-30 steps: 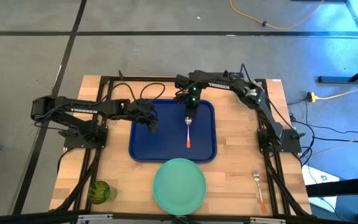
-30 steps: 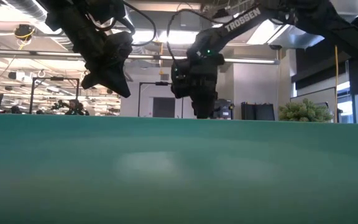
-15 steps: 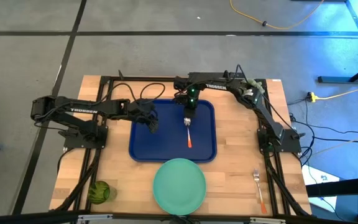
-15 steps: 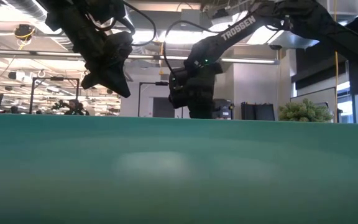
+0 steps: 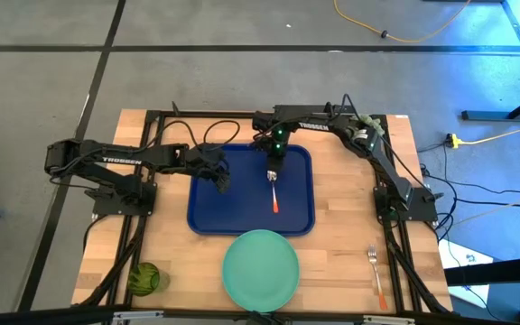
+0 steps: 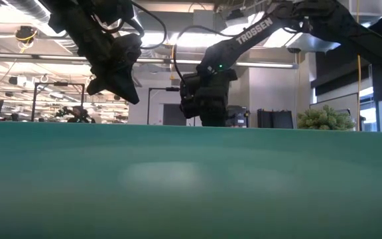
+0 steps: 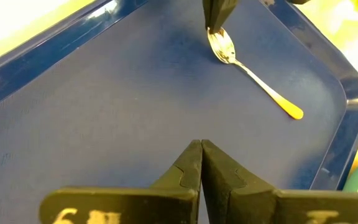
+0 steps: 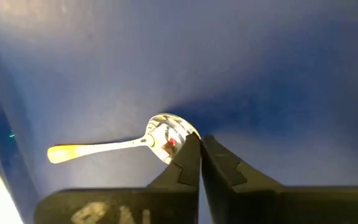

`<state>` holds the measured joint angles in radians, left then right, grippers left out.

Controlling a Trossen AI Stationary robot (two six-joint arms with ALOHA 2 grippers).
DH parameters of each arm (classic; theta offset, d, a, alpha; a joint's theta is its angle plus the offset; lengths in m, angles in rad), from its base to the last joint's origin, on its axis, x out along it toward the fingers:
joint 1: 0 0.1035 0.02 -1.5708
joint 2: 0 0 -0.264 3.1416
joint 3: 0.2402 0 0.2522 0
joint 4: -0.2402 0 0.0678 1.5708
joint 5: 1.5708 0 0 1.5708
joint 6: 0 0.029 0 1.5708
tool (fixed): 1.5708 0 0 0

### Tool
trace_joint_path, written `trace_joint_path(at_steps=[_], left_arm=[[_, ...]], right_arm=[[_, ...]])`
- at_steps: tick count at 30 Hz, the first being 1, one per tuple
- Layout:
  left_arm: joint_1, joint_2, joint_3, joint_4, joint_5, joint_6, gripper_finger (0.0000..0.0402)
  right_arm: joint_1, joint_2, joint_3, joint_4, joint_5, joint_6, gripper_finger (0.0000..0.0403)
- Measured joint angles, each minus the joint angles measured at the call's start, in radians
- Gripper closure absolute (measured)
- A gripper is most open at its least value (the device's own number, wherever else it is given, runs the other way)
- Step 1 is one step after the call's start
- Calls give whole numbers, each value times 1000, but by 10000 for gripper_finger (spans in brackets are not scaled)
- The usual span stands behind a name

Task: Pick and place plate/cup/fork/spoon on tray
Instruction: Put the orange spoon on the blue serving tray

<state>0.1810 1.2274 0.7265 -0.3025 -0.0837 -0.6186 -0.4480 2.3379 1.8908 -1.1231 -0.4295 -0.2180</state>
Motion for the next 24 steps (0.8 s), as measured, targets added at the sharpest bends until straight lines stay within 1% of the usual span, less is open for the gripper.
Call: trace_joint_path(at_steps=[6, 16, 24], left_arm=[[0, 0, 0, 0, 0, 0, 401], [0, 0, 0, 0, 0, 1, 401], [0, 0, 0, -1, 0, 2, 401]], right_arm=[[0, 0, 0, 0, 17, 6, 371], [0, -4, 10, -55, 14, 49, 369], [0, -6, 10, -54, 13, 53, 367]])
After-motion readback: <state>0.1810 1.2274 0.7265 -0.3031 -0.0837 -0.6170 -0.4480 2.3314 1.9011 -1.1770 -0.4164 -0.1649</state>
